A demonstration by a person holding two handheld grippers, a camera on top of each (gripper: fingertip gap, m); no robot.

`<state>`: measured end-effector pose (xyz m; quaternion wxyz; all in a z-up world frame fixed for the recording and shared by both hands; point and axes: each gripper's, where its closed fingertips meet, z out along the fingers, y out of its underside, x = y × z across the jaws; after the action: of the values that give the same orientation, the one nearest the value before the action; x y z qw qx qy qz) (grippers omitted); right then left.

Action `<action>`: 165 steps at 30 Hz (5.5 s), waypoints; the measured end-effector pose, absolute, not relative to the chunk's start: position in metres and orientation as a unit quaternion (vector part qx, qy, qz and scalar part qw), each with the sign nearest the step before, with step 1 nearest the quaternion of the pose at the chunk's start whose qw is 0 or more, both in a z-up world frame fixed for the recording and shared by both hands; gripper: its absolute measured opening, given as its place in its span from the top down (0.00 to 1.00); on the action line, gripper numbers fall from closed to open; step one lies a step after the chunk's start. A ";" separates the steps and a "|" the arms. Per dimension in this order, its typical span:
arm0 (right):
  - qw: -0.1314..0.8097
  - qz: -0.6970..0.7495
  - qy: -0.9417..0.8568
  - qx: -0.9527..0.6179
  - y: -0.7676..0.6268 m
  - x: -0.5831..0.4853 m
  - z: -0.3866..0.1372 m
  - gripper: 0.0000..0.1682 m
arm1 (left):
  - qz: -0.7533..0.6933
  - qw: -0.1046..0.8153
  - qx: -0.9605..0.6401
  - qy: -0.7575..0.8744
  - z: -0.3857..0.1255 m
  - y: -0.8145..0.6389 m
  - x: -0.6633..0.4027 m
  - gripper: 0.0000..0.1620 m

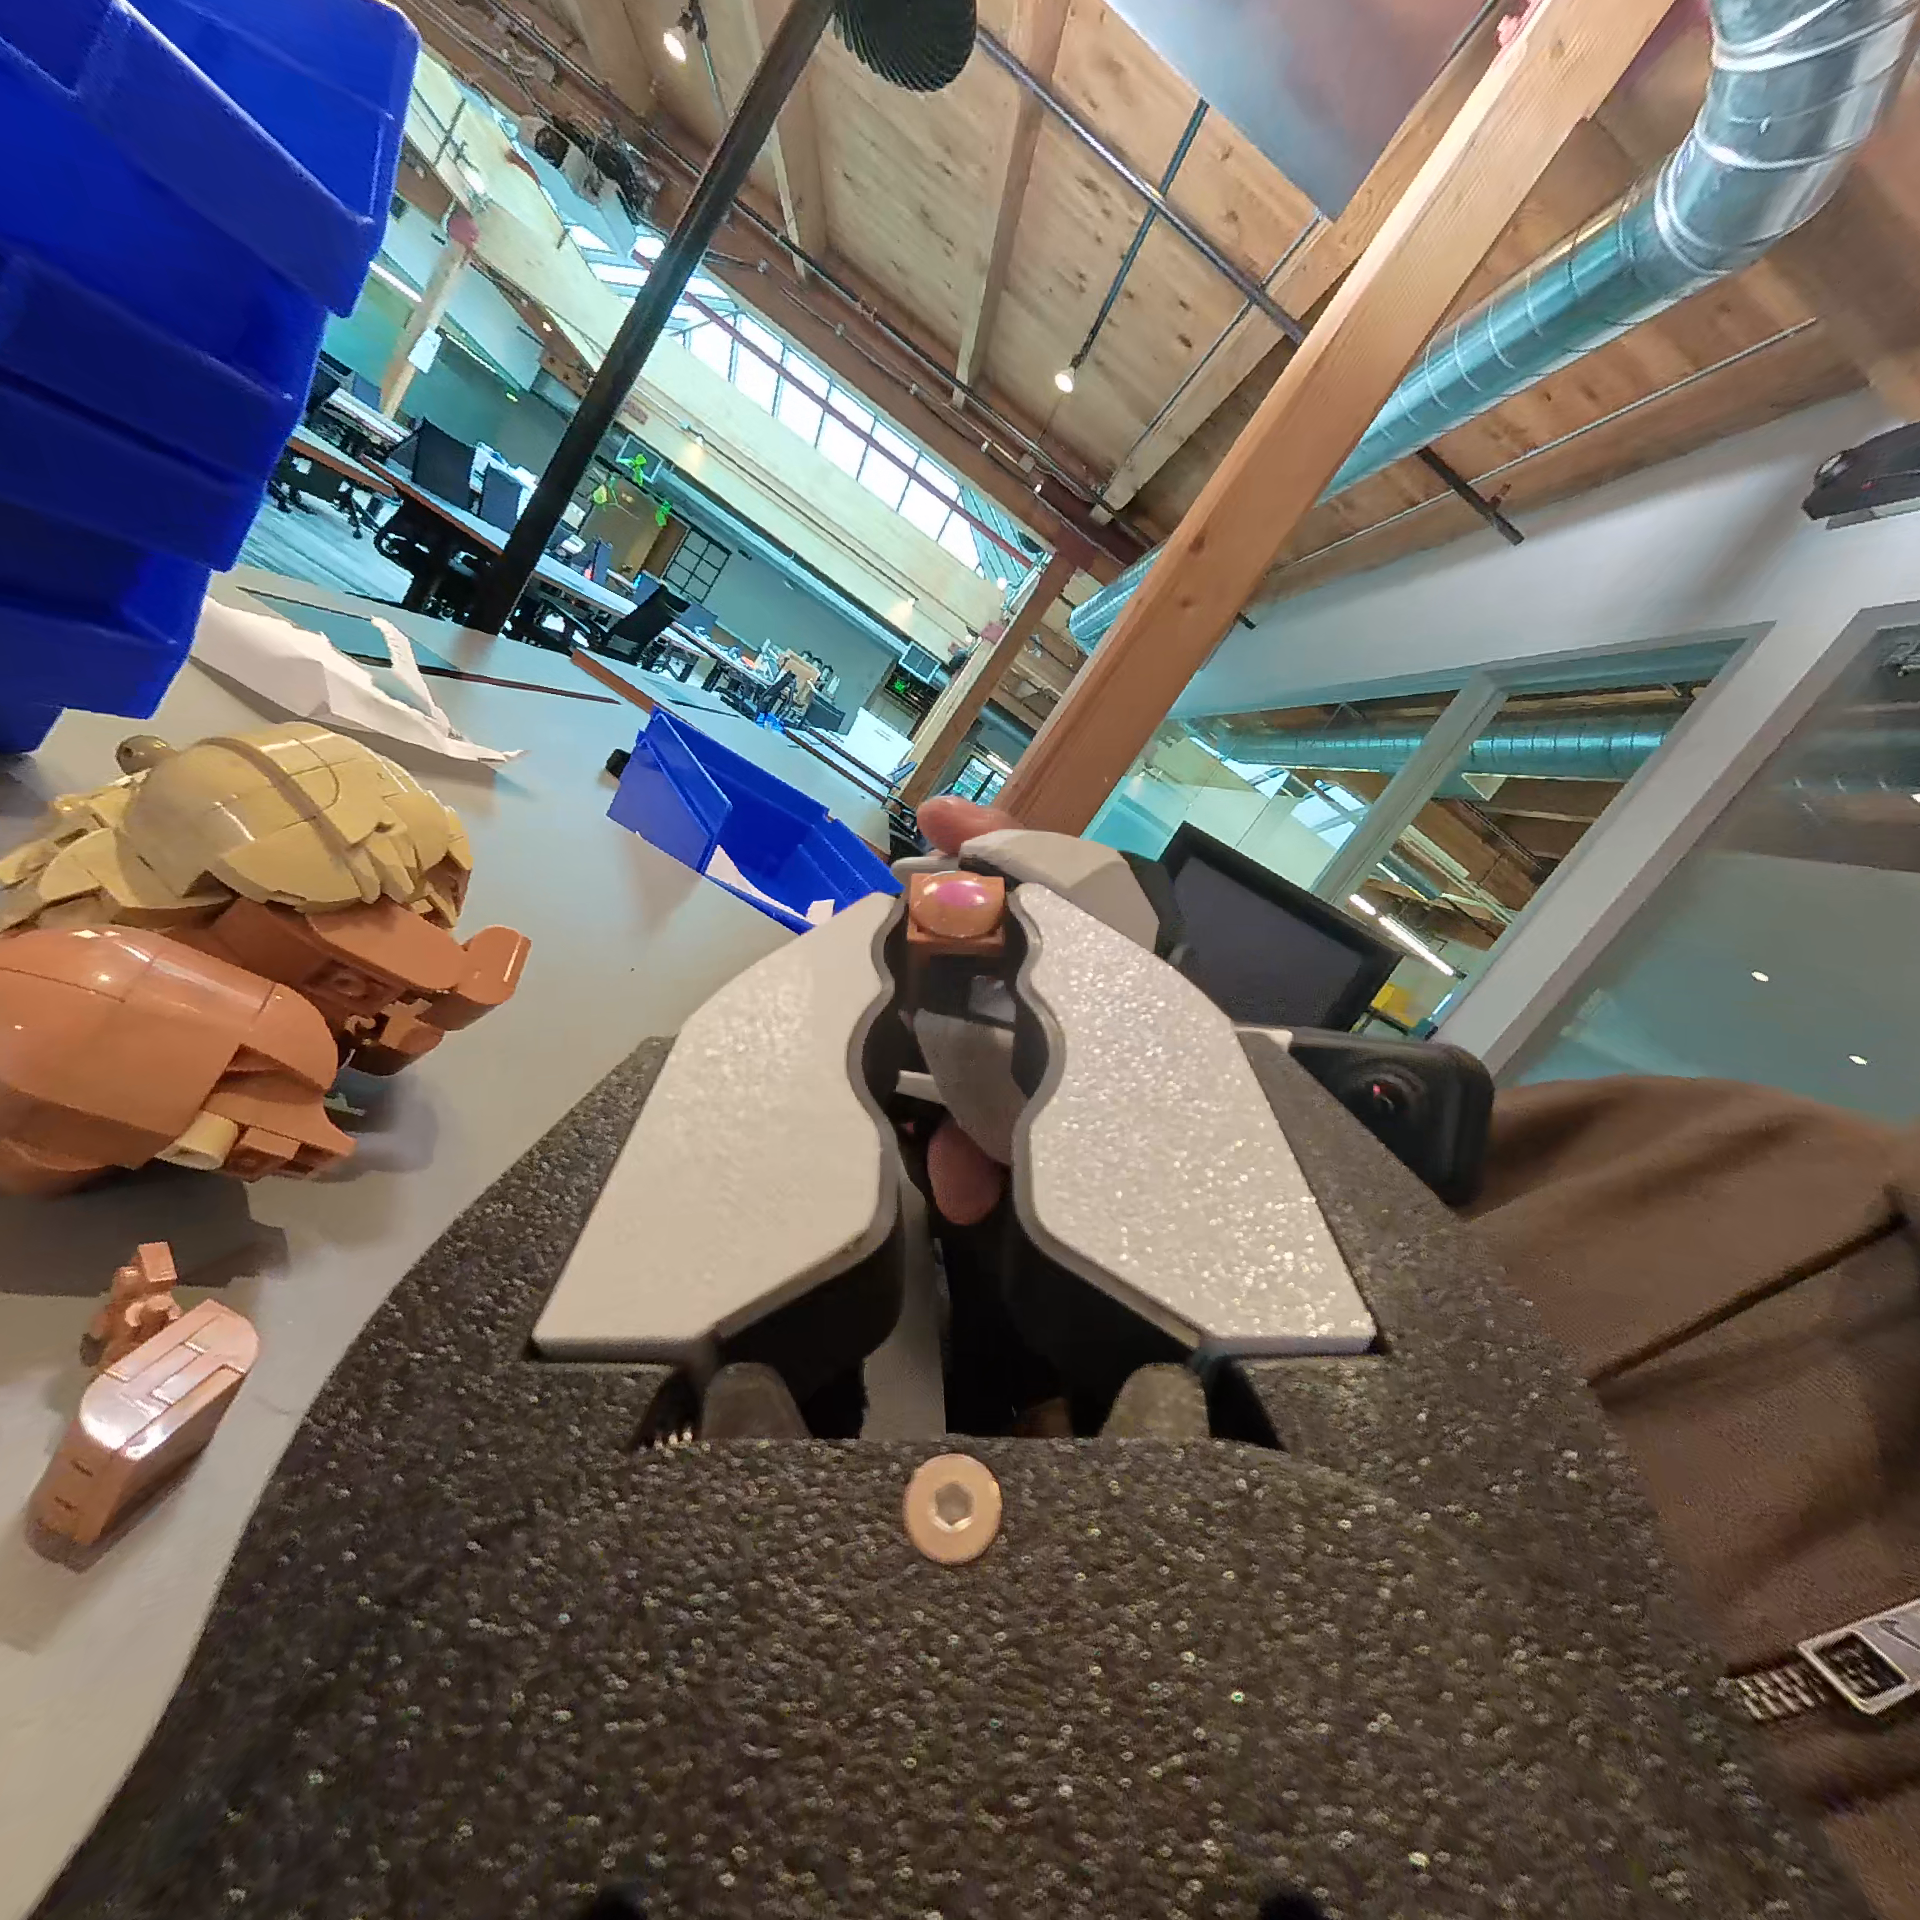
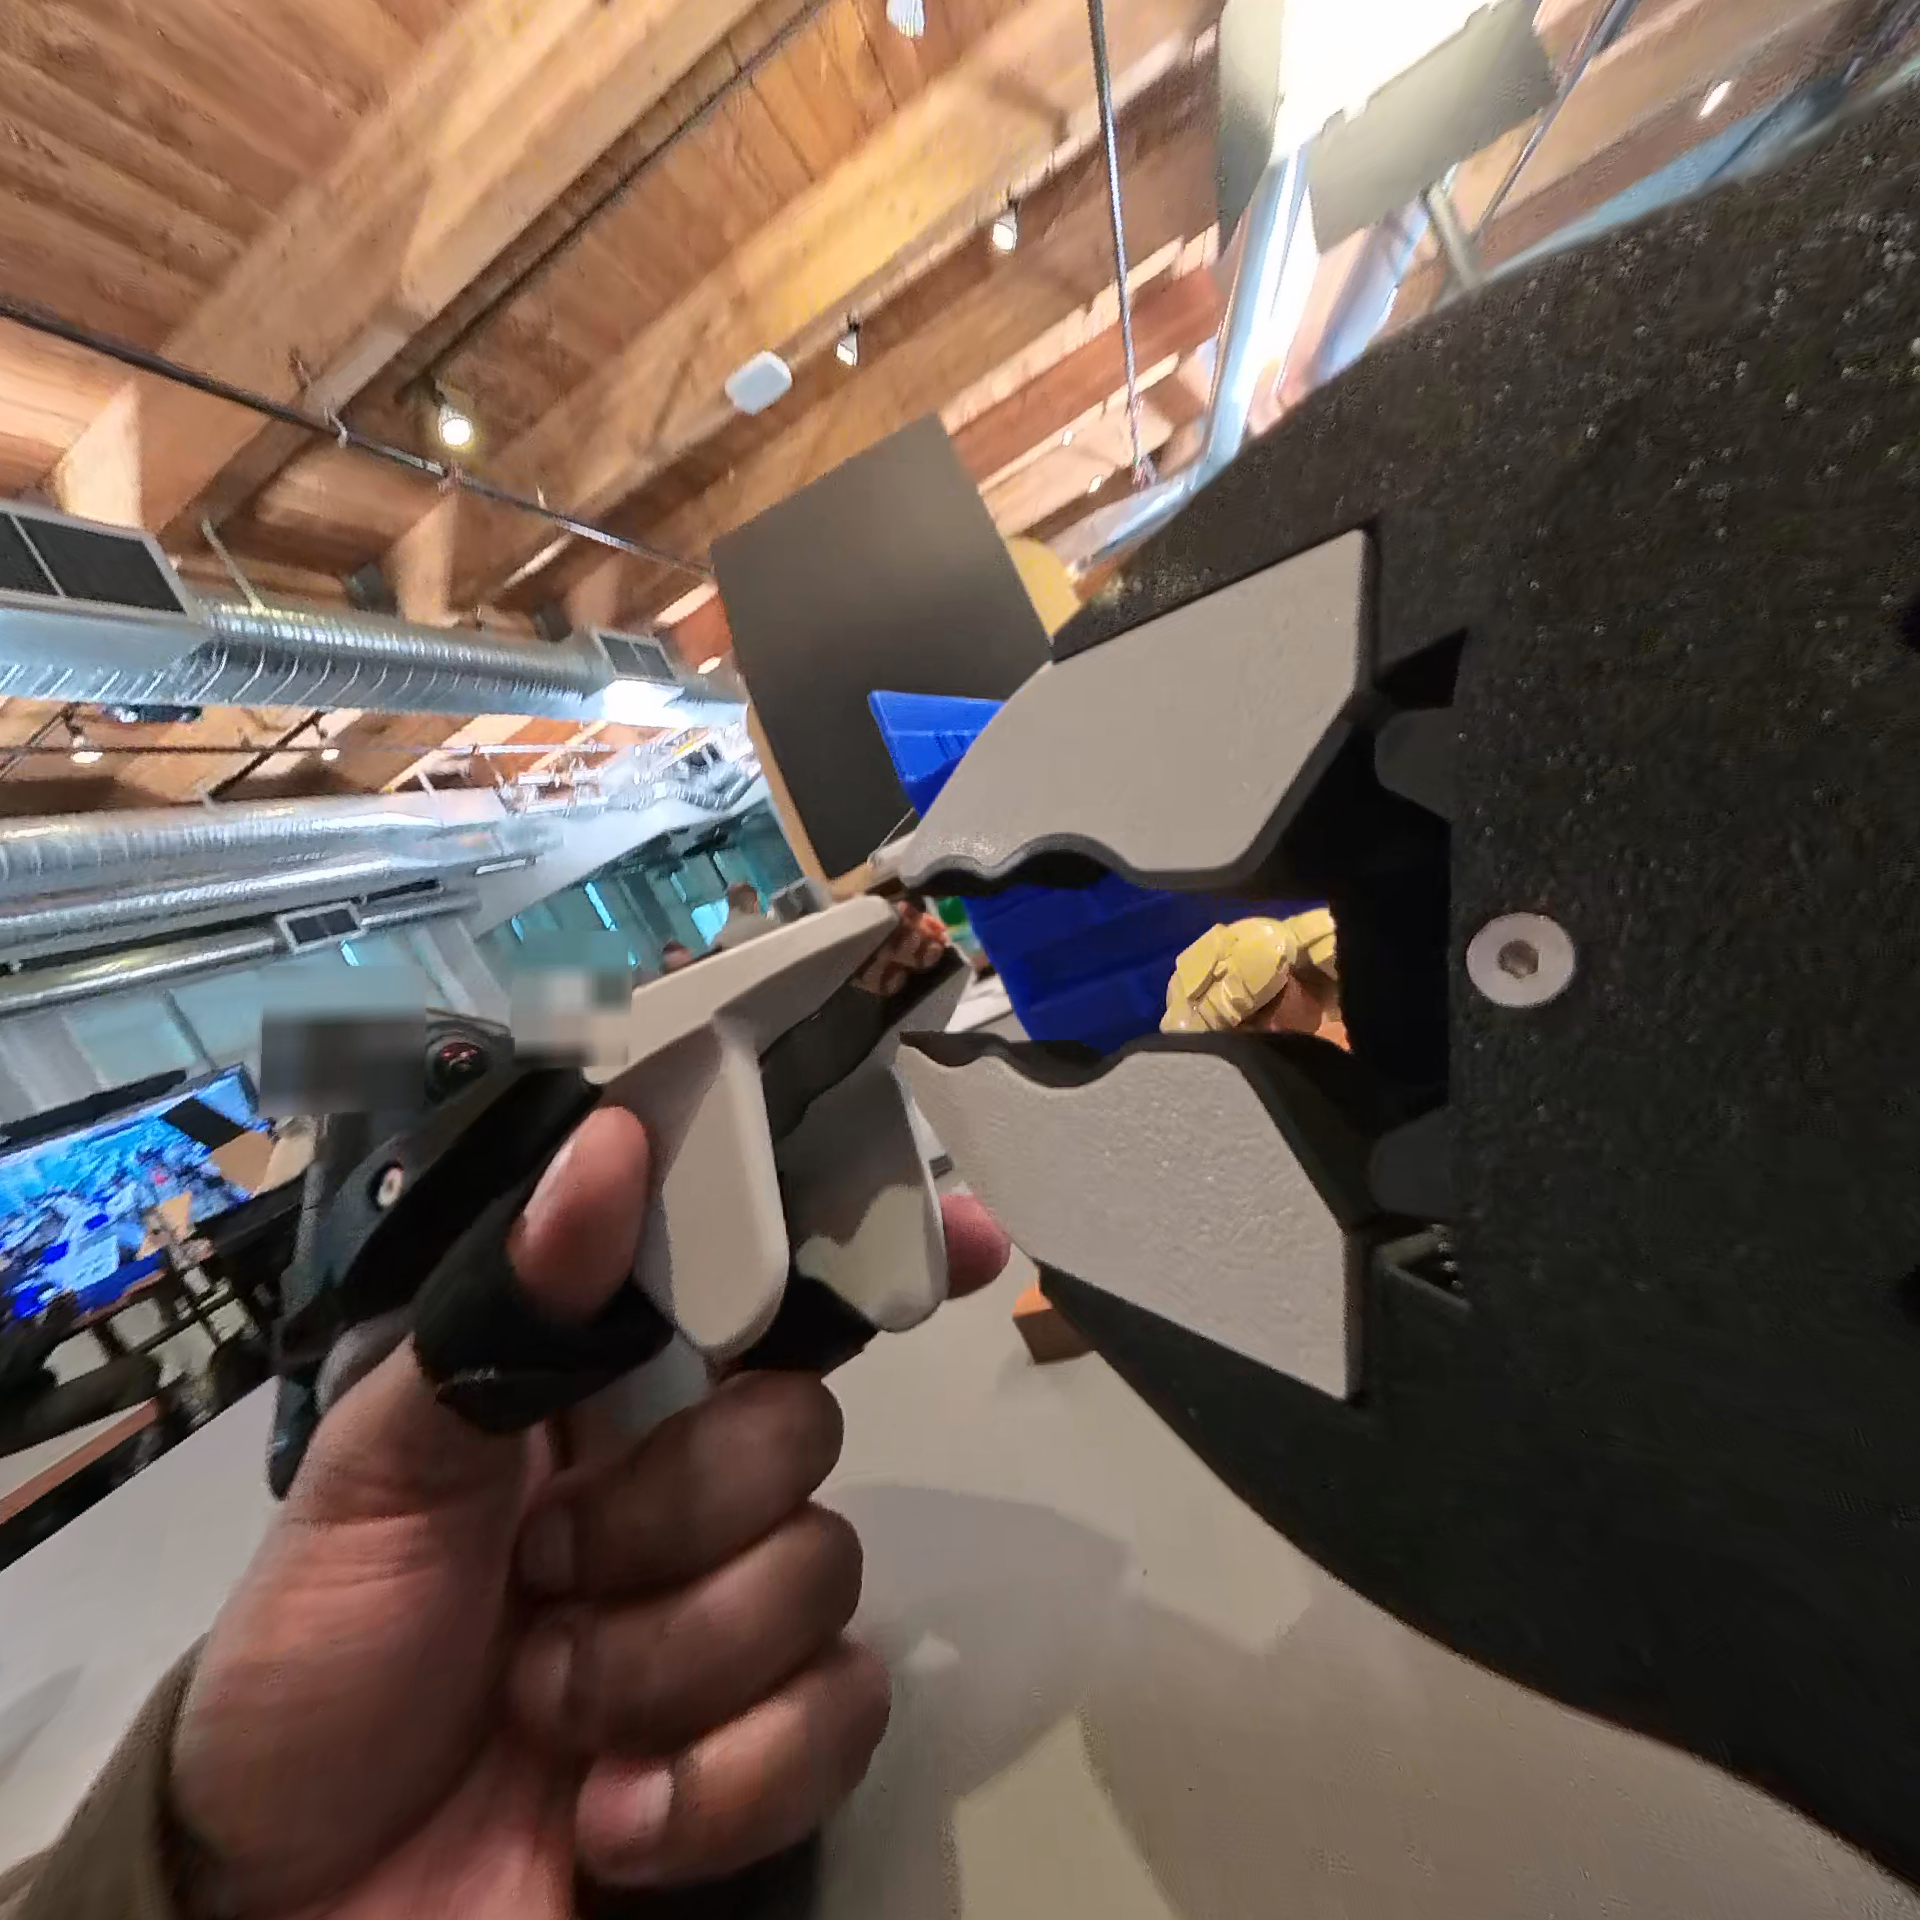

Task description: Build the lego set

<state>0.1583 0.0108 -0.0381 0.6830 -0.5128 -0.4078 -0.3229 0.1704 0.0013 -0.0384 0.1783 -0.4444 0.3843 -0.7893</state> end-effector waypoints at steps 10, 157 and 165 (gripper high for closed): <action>0.680 -0.326 -0.374 -0.540 0.018 0.165 -0.042 0.90 | -0.753 0.218 -0.470 0.405 -0.046 0.002 0.176 0.90; 0.522 -0.381 -0.499 -0.578 0.042 0.177 -0.110 0.97 | -0.386 0.389 -0.355 0.758 -0.101 0.034 0.160 0.80; 0.532 -0.410 -0.498 -0.548 0.043 0.172 -0.102 0.97 | -0.392 0.340 -0.404 0.754 -0.116 0.035 0.166 0.85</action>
<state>0.1720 0.0435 -0.1023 0.5319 -0.5481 -0.4984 -0.4102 0.1658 0.0347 -0.1160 0.3400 -0.4035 0.7538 -0.3916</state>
